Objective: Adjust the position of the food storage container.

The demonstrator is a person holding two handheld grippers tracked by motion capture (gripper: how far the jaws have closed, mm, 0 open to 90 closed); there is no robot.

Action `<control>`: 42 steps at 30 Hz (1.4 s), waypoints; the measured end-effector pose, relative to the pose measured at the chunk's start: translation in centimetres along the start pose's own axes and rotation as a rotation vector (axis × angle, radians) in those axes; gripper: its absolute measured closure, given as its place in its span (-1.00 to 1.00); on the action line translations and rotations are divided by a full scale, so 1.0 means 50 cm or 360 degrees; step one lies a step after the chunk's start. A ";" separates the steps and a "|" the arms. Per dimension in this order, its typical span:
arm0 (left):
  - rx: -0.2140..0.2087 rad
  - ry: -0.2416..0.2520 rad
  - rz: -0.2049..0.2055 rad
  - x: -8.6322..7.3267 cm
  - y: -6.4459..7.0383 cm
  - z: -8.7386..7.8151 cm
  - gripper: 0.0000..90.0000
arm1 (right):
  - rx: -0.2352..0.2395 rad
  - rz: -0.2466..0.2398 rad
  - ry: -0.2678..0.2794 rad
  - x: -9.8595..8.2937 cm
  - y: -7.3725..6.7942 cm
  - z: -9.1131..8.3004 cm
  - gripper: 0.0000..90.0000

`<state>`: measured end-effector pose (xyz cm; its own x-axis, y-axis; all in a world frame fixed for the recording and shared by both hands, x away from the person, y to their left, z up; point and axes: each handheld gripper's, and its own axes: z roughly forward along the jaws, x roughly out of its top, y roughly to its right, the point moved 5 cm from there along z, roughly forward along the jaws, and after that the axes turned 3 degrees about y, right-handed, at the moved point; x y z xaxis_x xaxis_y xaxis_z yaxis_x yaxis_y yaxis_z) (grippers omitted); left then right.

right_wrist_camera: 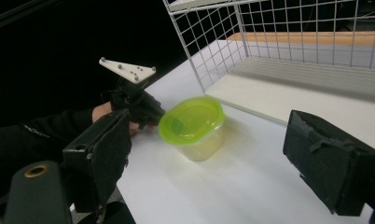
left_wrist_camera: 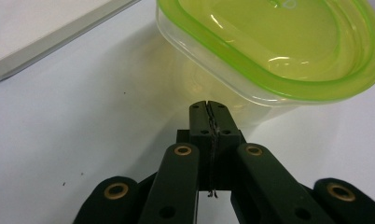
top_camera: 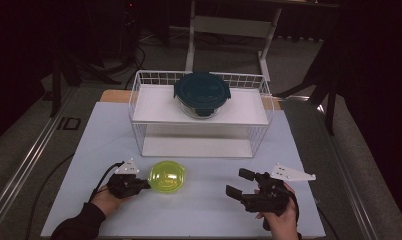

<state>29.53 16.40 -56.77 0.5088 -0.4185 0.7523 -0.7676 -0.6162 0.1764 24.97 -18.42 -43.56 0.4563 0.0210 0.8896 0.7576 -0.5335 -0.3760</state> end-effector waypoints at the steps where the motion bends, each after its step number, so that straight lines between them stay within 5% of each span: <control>1: 0.0023 -0.0010 0.0000 -0.001 -0.005 -0.001 0.99 | -0.0001 -0.0003 0.0002 0.000 0.000 -0.001 -0.67; 6: 0.0073 0.0037 -0.0077 0.004 -0.028 -0.012 0.99 | -0.0002 0.0000 0.0011 0.002 0.001 -0.003 -0.67; 11: 0.0038 0.0050 -0.0101 0.014 -0.027 -0.005 0.99 | -0.0004 -0.0001 0.0008 0.001 0.000 -0.002 -0.67; 33: -0.0138 -0.0050 0.0032 0.054 0.068 0.084 0.99 | -0.0011 0.0003 0.0002 -0.004 0.003 -0.006 -0.67; 42: -0.0145 -0.0062 0.0032 0.076 0.076 0.119 0.99 | -0.0016 0.0008 0.0003 -0.006 0.006 -0.009 -0.67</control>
<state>30.86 8.52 -57.03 0.5064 -0.4567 0.7314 -0.8092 -0.5449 0.2199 24.83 -18.96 -43.83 0.4591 0.0171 0.8882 0.7506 -0.5423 -0.3776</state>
